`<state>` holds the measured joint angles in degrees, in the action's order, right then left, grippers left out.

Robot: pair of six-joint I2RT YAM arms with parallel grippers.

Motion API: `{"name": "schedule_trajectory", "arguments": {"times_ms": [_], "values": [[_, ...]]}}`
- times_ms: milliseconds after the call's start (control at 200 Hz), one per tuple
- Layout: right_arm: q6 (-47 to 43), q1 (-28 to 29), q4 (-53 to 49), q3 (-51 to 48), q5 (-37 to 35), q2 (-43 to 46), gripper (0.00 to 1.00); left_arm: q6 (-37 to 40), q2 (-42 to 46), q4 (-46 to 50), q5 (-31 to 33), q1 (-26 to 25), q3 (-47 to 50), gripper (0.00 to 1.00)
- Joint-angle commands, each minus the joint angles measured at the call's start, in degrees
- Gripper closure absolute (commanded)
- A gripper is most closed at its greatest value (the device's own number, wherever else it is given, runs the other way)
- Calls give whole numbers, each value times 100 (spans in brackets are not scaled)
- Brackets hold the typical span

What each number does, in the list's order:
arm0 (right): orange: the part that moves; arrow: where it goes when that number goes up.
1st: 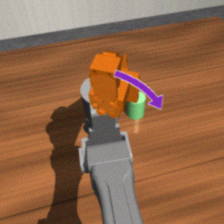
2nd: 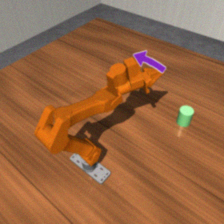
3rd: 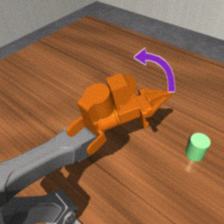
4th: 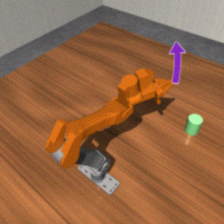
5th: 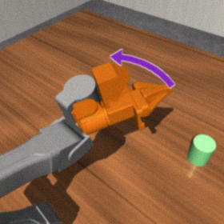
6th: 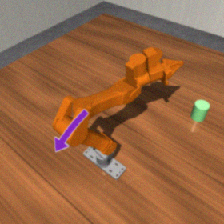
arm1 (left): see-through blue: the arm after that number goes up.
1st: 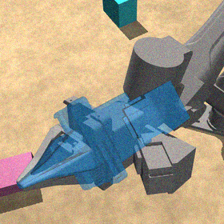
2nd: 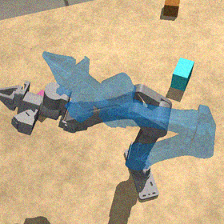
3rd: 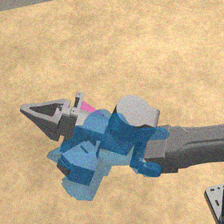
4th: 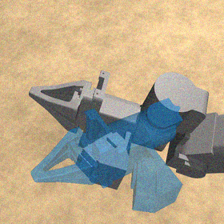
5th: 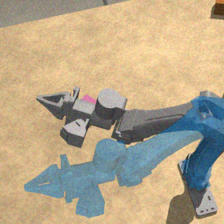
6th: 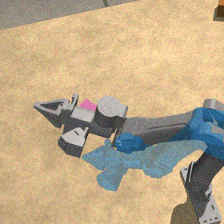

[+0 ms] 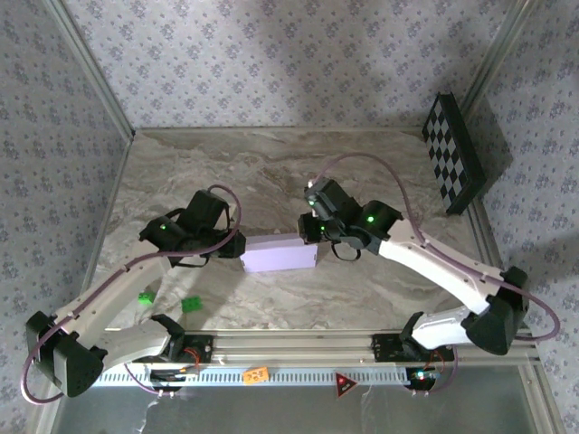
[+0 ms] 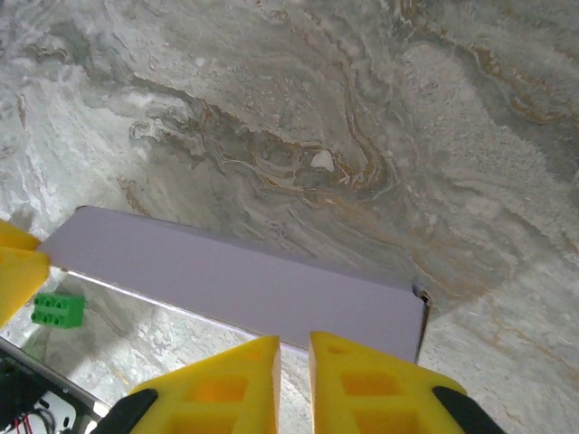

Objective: Fold the paper box

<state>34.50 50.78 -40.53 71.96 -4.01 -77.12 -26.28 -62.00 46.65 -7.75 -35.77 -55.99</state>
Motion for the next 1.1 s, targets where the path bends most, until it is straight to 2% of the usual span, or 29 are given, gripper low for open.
{"name": "schedule_trajectory", "arguments": {"times_ms": [0, 135, 245, 420, 605, 730, 870, 1094], "values": [[28, -60, 149, -419, 147, -115, 86, -105, 12, 309, 1, -27, 167, 79], [233, -95, 375, -1019, 322, -204, 87, -135, 181, 354, 58, -27, -68, 79], [241, -88, 369, -1057, 274, -205, 88, -144, 357, 391, 53, -27, -364, 75], [206, -130, 319, -997, 284, -202, 88, 26, 126, 442, -137, -35, -701, 74], [197, -139, 339, -949, 204, -202, 88, 206, -315, 281, -214, -31, -878, 84], [198, -134, 331, -965, 184, -195, 87, 289, -483, 248, -62, -27, -702, 91], [202, -139, 313, -983, 186, -186, 88, 334, -544, 235, -58, -23, -38, 97], [198, -148, 102, -543, 236, -200, 87, 225, -454, 31, -51, -9, 440, 98]]}}
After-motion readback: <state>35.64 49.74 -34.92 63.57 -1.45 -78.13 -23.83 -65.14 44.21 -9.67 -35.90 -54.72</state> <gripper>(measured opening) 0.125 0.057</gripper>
